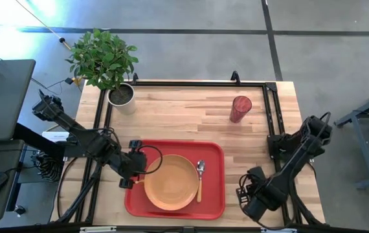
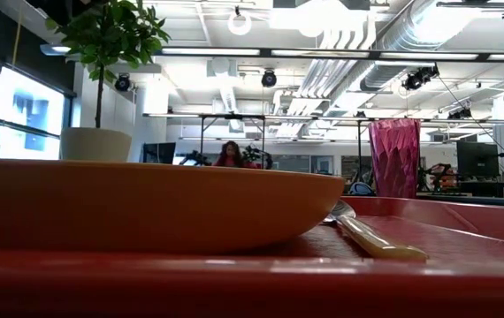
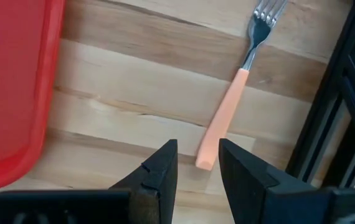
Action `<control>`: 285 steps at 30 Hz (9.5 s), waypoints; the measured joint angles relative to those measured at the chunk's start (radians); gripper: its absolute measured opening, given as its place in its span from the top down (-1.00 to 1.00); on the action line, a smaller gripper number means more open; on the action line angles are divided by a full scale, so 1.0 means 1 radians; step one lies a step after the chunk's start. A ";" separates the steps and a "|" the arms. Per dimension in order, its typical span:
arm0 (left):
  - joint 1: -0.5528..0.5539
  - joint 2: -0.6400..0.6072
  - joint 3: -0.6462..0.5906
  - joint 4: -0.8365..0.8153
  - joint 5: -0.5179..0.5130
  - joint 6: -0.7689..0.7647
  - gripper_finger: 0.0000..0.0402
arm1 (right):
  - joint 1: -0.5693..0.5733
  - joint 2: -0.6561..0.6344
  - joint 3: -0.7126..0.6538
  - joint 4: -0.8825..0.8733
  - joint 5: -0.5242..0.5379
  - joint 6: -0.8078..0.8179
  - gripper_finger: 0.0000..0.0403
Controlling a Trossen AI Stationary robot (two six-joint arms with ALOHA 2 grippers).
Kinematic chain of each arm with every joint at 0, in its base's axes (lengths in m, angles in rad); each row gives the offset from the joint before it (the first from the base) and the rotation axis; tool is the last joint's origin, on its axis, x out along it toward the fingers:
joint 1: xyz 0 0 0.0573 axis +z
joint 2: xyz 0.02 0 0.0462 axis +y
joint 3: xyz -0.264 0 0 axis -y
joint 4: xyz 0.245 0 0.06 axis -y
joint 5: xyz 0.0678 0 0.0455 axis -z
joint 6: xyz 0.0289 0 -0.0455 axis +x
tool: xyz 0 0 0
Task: Pick and place plate/cup/fork/spoon on tray
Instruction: Put the light orange fork to the right of the yellow spoon, then move the orange tray to the center of the table
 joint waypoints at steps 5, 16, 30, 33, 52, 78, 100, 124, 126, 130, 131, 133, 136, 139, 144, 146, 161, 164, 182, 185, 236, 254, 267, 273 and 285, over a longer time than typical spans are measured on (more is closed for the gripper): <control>0.000 0.000 0.000 0.002 0.000 0.000 0.48 | 0.017 0.000 0.000 -0.023 0.002 0.000 0.46; 0.000 0.001 0.000 0.003 0.000 -0.006 0.48 | 0.038 -0.001 -0.175 0.148 -0.092 0.054 0.46; 0.000 0.001 0.000 0.005 0.000 -0.045 0.48 | 0.038 -0.019 -0.368 0.370 -0.129 0.073 0.46; 0.000 0.001 0.000 0.005 0.000 -0.054 0.48 | 0.038 -0.019 -0.390 0.374 -0.135 0.075 0.46; 0.000 0.001 0.000 0.005 -0.023 -0.070 0.48 | 0.036 -0.023 -0.481 0.543 -0.139 0.075 0.65; 0.000 0.001 0.000 -0.141 -0.069 -0.070 0.48 | -0.099 -0.016 -0.220 0.483 0.063 0.046 0.85; 0.000 0.001 -0.001 -0.279 -0.133 -0.147 0.48 | -0.302 0.153 0.041 0.504 0.274 -0.015 0.85; 0.000 0.001 -0.001 -0.282 -0.179 -0.128 0.48 | -0.320 0.333 0.150 0.413 0.096 0.022 0.85; 0.000 0.001 -0.001 -0.282 -0.181 -0.129 0.48 | -0.325 0.333 0.150 0.398 0.098 0.018 0.84; 0.000 0.001 -0.001 -0.282 -0.182 -0.129 0.48 | -0.344 0.339 0.150 0.404 0.102 -0.034 0.85; 0.000 0.001 -0.001 -0.282 -0.182 -0.129 0.48 | -0.349 0.344 0.150 0.408 0.099 -0.046 0.85; 0.000 0.001 -0.001 -0.283 -0.182 -0.129 0.48 | -0.357 0.355 0.150 0.418 0.094 -0.056 0.85; 0.000 0.001 -0.001 -0.284 -0.182 -0.129 0.48 | -0.364 0.358 0.150 0.431 0.101 -0.057 0.84; 0.000 0.001 -0.001 -0.285 -0.181 -0.128 0.48 | -0.366 0.357 0.150 0.424 0.089 -0.069 0.84; 0.000 0.001 -0.001 -0.285 -0.182 -0.122 0.48 | -0.367 0.364 0.150 0.435 0.046 -0.089 0.85; 0.000 0.001 -0.001 -0.285 -0.183 -0.121 0.48 | -0.367 0.364 0.150 0.455 0.046 -0.086 0.84; 0.000 0.001 -0.001 -0.284 -0.202 -0.121 0.48 | -0.371 0.364 0.150 0.458 -0.006 -0.086 0.83; 0.000 0.001 -0.001 -0.284 -0.202 -0.121 0.48 | -0.371 0.364 0.150 0.470 -0.006 -0.086 0.82; 0.000 0.001 -0.001 -0.284 -0.202 -0.102 0.48 | -0.371 0.364 0.149 0.499 0.005 -0.093 0.57; 0.000 0.001 -0.001 -0.284 -0.202 -0.102 0.48 | -0.371 0.364 0.149 0.498 0.006 -0.093 0.55; 0.027 -0.003 -0.169 -0.434 0.073 -1.139 0.48 | -0.537 -0.072 0.148 -0.091 0.294 -0.540 0.58; -0.081 0.001 -0.350 -0.100 0.202 -1.551 0.48 | -0.666 -0.169 0.149 -0.122 0.366 -0.863 0.58; -0.153 0.016 -0.427 0.066 0.226 -1.780 0.48 | -0.757 -0.169 0.148 -0.128 0.343 -1.096 0.58; -0.156 0.062 -0.427 0.071 0.276 -1.824 0.48 | -0.778 -0.175 0.149 -0.132 0.363 -1.177 0.58; -0.157 0.182 -0.427 0.279 0.312 -1.863 0.48 | -0.795 -0.242 0.149 -0.146 0.378 -1.238 0.58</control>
